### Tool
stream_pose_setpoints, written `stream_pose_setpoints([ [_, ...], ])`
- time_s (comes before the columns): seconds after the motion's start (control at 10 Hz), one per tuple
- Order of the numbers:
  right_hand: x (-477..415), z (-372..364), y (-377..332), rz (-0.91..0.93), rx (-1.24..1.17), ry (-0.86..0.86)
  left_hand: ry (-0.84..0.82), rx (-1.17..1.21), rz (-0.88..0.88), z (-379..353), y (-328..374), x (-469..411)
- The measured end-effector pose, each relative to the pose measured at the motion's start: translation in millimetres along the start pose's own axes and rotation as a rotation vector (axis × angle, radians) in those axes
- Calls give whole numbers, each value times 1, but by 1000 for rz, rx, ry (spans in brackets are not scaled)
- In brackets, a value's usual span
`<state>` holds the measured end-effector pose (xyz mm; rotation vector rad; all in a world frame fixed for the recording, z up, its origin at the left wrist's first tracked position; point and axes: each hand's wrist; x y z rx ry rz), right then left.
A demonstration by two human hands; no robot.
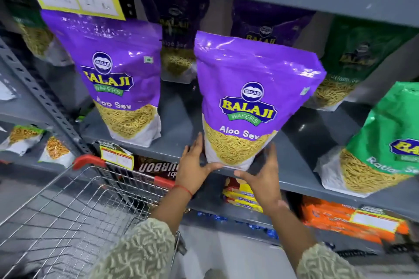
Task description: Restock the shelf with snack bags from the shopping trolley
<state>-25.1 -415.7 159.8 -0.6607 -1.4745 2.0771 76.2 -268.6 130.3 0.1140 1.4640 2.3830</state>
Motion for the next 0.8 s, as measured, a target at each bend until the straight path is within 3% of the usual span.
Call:
stream_pose_setpoints([
  [0.1,44,-10,2,241,248,204,351,195,84,29,-2,19],
  [0.2,72,-48,-2,441,325,-56,727,236,152,84,-21,19],
  [0.3,53,-107,-28,497,278,-312,778,182,188,134,-51,-10],
  [0.4,10,-163,-63,205,78,-373,497,-23,232,155,-75,-36],
  [0.5,-22,-201,-71,61,75,-442,383,-79,222,157,-86,-43],
  [0.6,-23,-220,-54,-2,157,-431,401,-83,205,154,-85,-40],
  [0.8,-17,-216,-62,5,82,-369,399,-121,192,156,-79,-38],
])
Point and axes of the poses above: each hand's wrist, its own x-axis away from the middle knuckle, its own z-axis out of the back of the hand, y = z × x, and after that the axes turned 6 degrees about y, right-handed
